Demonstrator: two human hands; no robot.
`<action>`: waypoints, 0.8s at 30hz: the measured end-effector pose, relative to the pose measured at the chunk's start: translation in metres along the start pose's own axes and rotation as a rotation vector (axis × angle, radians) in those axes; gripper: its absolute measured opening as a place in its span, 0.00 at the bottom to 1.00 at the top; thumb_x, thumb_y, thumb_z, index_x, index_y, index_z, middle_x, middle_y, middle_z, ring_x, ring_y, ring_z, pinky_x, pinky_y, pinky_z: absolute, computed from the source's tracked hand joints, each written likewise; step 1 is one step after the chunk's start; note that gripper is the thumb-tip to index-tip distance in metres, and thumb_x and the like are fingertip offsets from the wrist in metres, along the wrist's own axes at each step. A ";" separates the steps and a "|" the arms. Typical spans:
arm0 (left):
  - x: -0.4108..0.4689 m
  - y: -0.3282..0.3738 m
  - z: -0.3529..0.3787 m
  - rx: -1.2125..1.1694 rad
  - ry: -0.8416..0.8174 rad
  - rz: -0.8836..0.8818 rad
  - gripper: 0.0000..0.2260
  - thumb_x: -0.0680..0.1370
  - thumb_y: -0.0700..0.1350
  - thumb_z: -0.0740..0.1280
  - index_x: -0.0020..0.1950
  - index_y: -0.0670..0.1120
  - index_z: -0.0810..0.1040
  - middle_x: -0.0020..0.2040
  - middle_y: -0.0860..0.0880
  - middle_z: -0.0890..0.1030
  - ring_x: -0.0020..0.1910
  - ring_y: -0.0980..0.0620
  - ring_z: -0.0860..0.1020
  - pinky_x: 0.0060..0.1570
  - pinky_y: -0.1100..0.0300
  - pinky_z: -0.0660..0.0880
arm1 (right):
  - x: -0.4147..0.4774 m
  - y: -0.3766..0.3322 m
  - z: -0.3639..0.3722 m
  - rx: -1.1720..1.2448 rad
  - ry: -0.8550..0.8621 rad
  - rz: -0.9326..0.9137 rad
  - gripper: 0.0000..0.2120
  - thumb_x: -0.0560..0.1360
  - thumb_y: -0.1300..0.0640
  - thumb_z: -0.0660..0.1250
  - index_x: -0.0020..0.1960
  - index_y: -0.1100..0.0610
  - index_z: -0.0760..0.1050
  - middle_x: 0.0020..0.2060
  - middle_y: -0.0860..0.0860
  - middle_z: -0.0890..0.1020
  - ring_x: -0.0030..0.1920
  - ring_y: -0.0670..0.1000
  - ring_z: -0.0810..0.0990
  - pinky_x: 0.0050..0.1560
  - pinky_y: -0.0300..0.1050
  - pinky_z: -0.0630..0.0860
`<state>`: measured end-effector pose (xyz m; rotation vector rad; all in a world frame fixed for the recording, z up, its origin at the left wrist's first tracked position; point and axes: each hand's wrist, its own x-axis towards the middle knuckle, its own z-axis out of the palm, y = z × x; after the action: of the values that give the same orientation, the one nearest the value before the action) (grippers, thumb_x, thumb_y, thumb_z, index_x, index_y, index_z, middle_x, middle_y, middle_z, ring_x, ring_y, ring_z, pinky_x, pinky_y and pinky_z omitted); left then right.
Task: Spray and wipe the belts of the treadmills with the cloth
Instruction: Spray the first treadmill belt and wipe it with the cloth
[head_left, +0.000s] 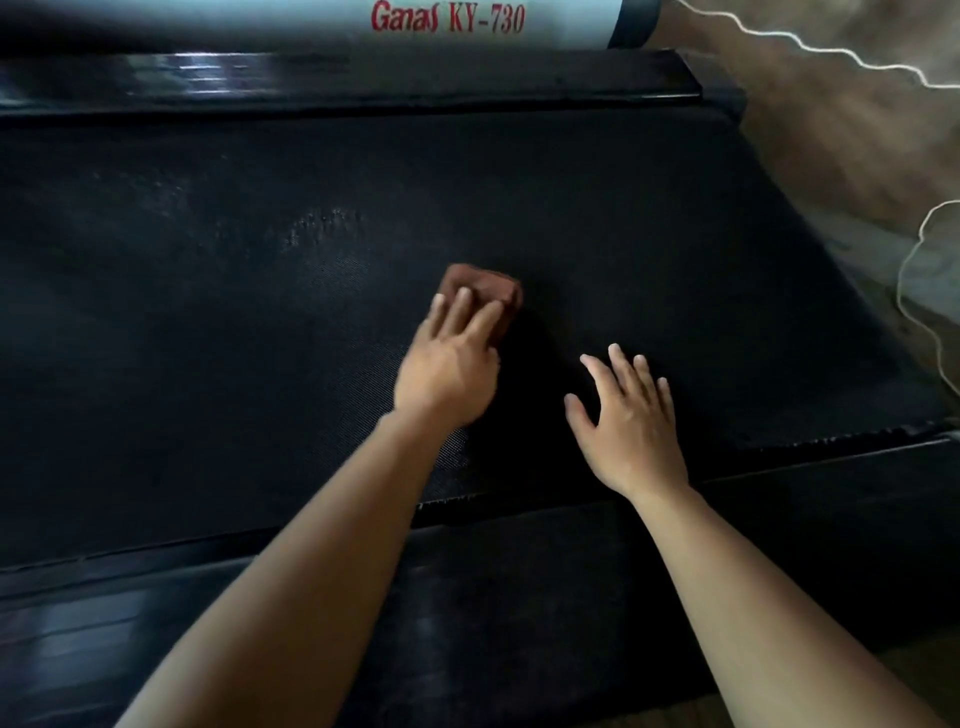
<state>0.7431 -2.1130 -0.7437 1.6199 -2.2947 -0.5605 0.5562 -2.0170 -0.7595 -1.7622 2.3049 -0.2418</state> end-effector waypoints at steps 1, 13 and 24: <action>-0.009 0.007 0.006 -0.009 -0.020 0.044 0.27 0.82 0.49 0.60 0.81 0.56 0.57 0.83 0.48 0.52 0.82 0.46 0.45 0.78 0.54 0.45 | 0.001 0.000 0.000 0.005 0.002 0.000 0.27 0.81 0.41 0.55 0.78 0.46 0.57 0.80 0.50 0.53 0.80 0.54 0.46 0.79 0.55 0.42; -0.083 -0.105 -0.036 0.035 -0.038 -0.088 0.32 0.75 0.53 0.57 0.80 0.47 0.63 0.80 0.44 0.59 0.80 0.39 0.52 0.79 0.48 0.50 | 0.002 0.000 0.003 0.031 0.041 0.006 0.27 0.80 0.42 0.56 0.77 0.47 0.60 0.80 0.51 0.54 0.80 0.55 0.47 0.78 0.55 0.42; 0.076 -0.028 -0.028 0.078 -0.104 -0.048 0.29 0.80 0.49 0.59 0.81 0.50 0.57 0.82 0.46 0.53 0.81 0.44 0.48 0.79 0.53 0.45 | -0.001 0.001 0.000 0.012 0.040 -0.014 0.27 0.81 0.40 0.53 0.78 0.46 0.58 0.80 0.51 0.53 0.80 0.54 0.46 0.79 0.55 0.43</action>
<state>0.7532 -2.1974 -0.7315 1.7243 -2.3850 -0.5861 0.5553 -2.0162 -0.7598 -1.7840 2.3143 -0.2955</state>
